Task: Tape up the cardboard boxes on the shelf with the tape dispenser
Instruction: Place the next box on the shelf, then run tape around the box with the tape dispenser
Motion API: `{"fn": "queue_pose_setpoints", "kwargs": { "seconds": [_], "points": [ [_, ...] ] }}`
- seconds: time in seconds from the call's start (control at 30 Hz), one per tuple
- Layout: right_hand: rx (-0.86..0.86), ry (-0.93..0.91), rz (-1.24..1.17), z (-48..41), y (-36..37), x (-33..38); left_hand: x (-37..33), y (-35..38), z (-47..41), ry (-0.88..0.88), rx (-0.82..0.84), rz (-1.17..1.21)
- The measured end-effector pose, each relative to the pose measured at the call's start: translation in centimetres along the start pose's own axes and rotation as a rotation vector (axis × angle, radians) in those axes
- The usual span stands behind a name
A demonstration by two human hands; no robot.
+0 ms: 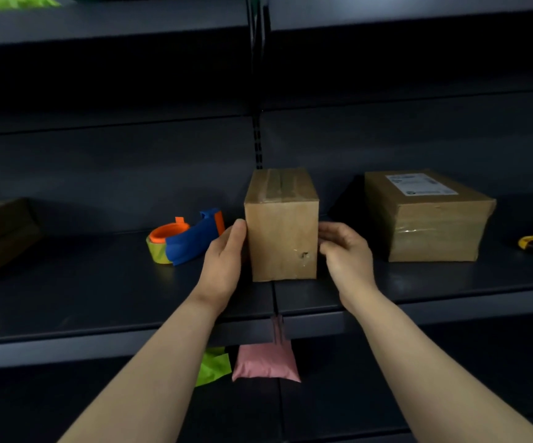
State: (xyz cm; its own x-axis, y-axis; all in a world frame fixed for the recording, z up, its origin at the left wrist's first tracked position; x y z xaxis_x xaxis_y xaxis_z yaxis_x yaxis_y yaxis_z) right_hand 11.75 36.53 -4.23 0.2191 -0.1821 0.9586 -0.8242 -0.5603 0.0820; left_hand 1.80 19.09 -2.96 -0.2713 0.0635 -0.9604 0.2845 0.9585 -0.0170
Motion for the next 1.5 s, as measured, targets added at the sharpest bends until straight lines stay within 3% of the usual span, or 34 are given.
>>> {"fn": "queue_pose_setpoints", "kwargs": {
  "seconds": [0.13, 0.33, 0.53, 0.67, 0.83, 0.97, 1.03, 1.1, 1.17, 1.2, 1.27, 1.37, 1.43, 1.5],
  "points": [
    [0.035, 0.006, -0.003, -0.1, 0.0, -0.2, -0.2, 0.2, 0.4, 0.019, 0.089, 0.013],
    [0.120, -0.018, 0.000, 0.0, 0.5, -0.1, -0.3, 0.2, 0.3, -0.031, 0.085, 0.040],
    [0.075, -0.185, -0.064, 0.0, 0.5, 2.4, -0.2, 0.6, 0.3, -0.102, 0.145, 0.204],
    [0.083, -0.320, 0.102, -1.3, 1.3, 6.5, -0.1, 0.6, 0.6, -0.169, 0.203, 0.210],
    [0.201, -0.428, 0.342, -1.3, 3.0, 7.5, 0.0, -1.4, -0.3, -0.019, -0.130, 0.013],
    [0.137, -0.411, 0.307, -1.0, 3.1, 6.5, 0.0, -1.5, -0.2, 0.016, -0.187, 0.019],
    [0.044, -0.450, 0.250, -0.5, 2.6, 7.1, -0.9, -2.2, 0.0, 0.202, -0.334, -0.095],
    [-0.085, -0.555, 0.269, 0.6, 2.3, 8.1, -2.1, -3.8, 0.3, 0.491, -0.582, -0.363],
    [-0.124, -0.757, 0.318, 2.5, 3.0, 9.5, -2.5, -6.0, -0.4, 0.591, -0.744, -0.617],
    [-0.092, -0.855, 0.318, 3.6, 3.8, 9.9, -2.4, -7.1, -1.5, 0.545, -0.720, -0.736],
    [0.016, -0.942, 0.270, 5.4, 5.4, 10.2, -2.0, -8.7, -3.9, 0.394, -0.517, -1.046],
    [0.181, -0.843, 0.255, 7.2, 8.0, 9.1, -1.1, -9.6, -5.9, 0.300, -0.124, -1.395],
    [0.267, -0.715, 0.346, 8.0, 9.4, 7.8, -0.8, -10.0, -6.2, 0.342, -0.037, -1.453],
    [0.327, -0.574, 0.444, 8.5, 10.7, 6.7, -0.6, -11.1, -6.4, 0.336, -0.054, -1.373]
  ]
}}
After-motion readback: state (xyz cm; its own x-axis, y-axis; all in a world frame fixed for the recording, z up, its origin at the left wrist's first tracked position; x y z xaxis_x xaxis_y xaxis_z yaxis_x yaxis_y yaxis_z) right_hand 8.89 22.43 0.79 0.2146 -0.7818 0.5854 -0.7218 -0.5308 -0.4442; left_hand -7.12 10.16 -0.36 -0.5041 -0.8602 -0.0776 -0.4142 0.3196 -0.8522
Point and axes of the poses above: each hand's wrist, its own z-axis away from the middle knuckle, its own y-axis out of the palm, x = y × z, the point moved 5 cm from there along -z, towards the middle knuckle, and after that the axes turned 10 degrees about -x, right-handed, at the moved point
